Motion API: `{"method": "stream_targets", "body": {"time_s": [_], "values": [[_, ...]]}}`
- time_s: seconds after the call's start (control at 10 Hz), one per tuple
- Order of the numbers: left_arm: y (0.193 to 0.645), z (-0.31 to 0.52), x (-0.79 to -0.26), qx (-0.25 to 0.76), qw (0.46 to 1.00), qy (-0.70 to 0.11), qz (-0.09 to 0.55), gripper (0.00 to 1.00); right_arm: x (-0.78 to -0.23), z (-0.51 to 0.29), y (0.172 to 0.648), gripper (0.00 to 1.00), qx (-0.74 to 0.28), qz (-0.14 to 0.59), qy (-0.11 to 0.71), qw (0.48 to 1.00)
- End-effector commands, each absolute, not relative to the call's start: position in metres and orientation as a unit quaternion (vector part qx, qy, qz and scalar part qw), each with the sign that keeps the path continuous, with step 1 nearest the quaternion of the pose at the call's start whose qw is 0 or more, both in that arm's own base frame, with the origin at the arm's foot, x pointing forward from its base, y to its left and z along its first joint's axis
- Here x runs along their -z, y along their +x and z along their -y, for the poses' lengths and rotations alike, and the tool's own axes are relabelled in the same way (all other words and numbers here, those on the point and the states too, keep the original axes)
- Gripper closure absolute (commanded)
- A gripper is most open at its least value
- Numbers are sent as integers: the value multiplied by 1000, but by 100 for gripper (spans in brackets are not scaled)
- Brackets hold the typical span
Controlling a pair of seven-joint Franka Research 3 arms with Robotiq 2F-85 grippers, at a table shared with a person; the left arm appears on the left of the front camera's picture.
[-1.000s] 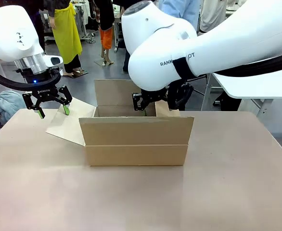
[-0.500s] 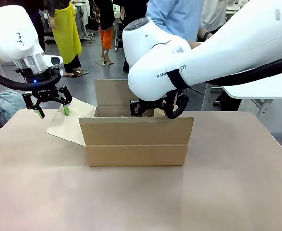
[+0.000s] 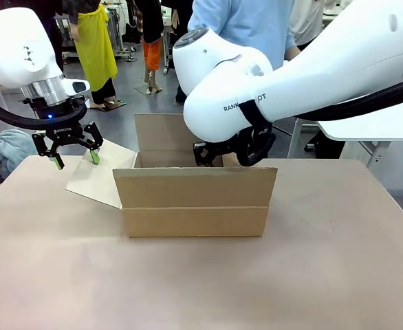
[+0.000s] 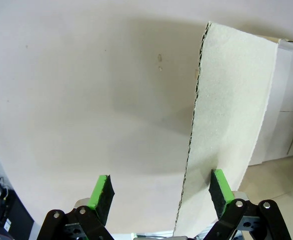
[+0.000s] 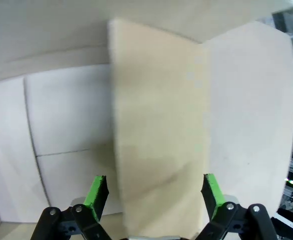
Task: Pack the gift set into the box.
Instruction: Place both hands on the side flaps of the Package Box and spread them outward.
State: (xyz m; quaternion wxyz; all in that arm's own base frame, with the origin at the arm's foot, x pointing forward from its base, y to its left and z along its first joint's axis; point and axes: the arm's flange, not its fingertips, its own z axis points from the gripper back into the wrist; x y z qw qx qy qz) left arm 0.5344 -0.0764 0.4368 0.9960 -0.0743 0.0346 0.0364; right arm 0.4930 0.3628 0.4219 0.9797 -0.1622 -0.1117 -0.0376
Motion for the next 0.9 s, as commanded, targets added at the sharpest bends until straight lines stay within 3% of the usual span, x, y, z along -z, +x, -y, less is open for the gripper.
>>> {"method": "stream_targets", "body": {"time_s": [0.0, 0.2, 0.8], "values": [[534, 76, -439, -41, 996, -68, -37, 0, -437, -356, 490, 0, 75, 146, -219, 962], [534, 76, -439, -41, 996, -68, -37, 0, -450, -337, 494, 0, 86, 151, -239, 955], [534, 76, -439, -41, 996, -68, -37, 0, -483, -255, 505, 0, 64, 112, -148, 981]]}}
